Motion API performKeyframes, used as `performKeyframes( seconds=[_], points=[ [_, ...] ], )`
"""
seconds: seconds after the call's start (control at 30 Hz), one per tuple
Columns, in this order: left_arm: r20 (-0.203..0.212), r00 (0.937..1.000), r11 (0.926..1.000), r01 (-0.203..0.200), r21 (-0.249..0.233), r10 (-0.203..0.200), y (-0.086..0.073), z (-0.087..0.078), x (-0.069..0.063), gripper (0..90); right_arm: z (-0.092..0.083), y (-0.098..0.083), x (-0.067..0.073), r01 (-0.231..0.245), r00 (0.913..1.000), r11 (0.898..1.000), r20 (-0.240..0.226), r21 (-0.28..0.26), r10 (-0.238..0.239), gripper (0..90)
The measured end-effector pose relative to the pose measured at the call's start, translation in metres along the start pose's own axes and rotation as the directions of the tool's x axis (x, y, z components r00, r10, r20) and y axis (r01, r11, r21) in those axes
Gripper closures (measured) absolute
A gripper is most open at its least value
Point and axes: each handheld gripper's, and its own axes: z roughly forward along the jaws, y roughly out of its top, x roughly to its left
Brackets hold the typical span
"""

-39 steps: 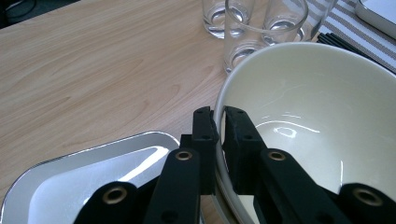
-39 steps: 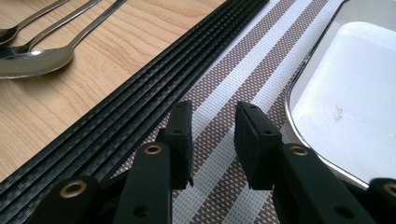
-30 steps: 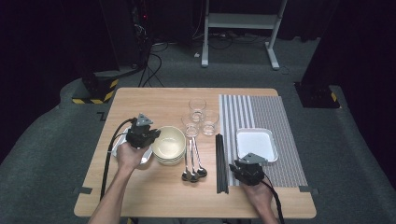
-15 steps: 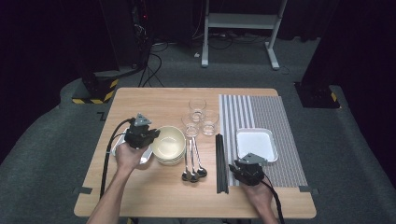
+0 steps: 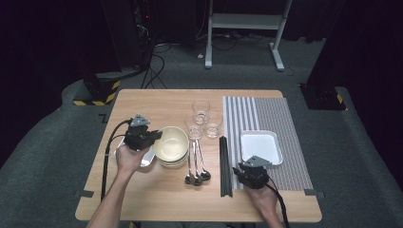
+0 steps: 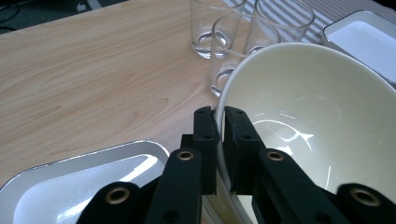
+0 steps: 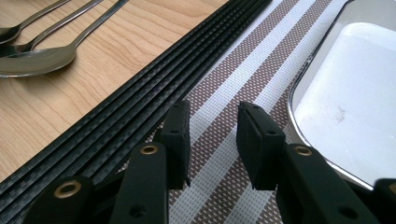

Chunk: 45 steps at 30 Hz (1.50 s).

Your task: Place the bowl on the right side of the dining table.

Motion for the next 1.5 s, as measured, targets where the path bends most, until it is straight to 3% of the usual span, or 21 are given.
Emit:
performKeyframes(
  seconds=[0.43, 0.9, 1.5],
  points=[
    [0.044, 0.9984, 0.9992, 0.036, -0.017, -0.035, 0.006, -0.004, -0.001, 84.0, 0.0, 0.0, 0.0, -0.002, 1.0, 1.0, -0.007, 0.0, 0.002, 62.6],
    [0.075, 0.9969, 0.9995, 0.026, -0.018, -0.025, 0.017, -0.004, -0.008, 84.0, -0.001, 0.0, -0.002, -0.036, 0.9989, 0.999, -0.029, -0.003, 0.036, 59.6],
    [0.112, 0.9929, 0.9991, 0.042, -0.009, -0.041, 0.021, 0.007, -0.013, 83.9, -0.02, 0.008, -0.008, -0.074, 0.9928, 0.993, -0.1, -0.09, 0.065, 57.4]
  ],
)
